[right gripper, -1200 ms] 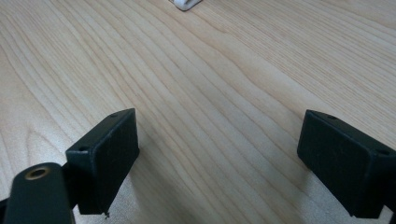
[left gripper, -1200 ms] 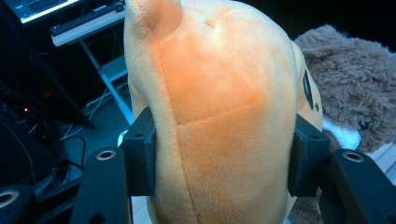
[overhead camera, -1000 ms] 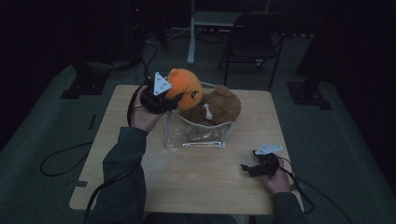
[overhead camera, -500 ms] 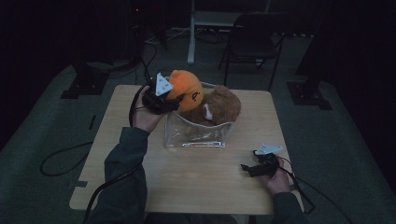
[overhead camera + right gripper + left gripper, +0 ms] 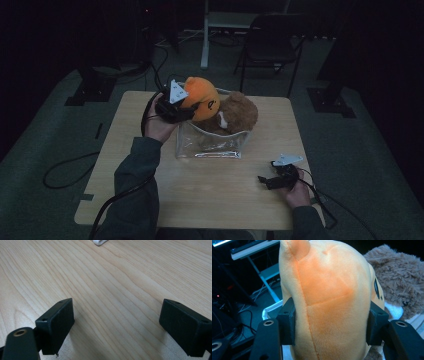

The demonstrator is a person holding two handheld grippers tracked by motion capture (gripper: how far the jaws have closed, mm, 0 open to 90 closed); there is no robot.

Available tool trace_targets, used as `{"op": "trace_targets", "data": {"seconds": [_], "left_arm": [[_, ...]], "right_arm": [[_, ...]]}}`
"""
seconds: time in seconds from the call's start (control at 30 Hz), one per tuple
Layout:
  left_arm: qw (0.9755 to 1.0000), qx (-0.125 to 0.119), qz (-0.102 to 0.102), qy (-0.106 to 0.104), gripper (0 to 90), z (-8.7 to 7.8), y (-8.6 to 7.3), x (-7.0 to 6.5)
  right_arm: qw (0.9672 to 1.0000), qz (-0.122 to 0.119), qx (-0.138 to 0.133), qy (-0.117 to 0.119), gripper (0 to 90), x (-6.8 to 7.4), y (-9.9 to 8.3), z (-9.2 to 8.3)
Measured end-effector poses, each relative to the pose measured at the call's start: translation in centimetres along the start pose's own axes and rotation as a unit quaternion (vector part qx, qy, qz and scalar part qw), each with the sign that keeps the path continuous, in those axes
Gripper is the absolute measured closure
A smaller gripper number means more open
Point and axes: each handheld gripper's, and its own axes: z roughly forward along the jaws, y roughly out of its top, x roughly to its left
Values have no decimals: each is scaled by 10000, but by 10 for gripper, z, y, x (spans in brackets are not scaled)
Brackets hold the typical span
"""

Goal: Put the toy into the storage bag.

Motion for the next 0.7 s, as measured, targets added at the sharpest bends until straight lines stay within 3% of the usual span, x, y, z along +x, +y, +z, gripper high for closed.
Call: {"op": "trace_targets", "data": {"seconds": [0.7], "left_arm": [[9998,192,-3,-88,406,13,-9,-4]], "right_arm": [[10000,-1,0,2,120,0,0,0]]}}
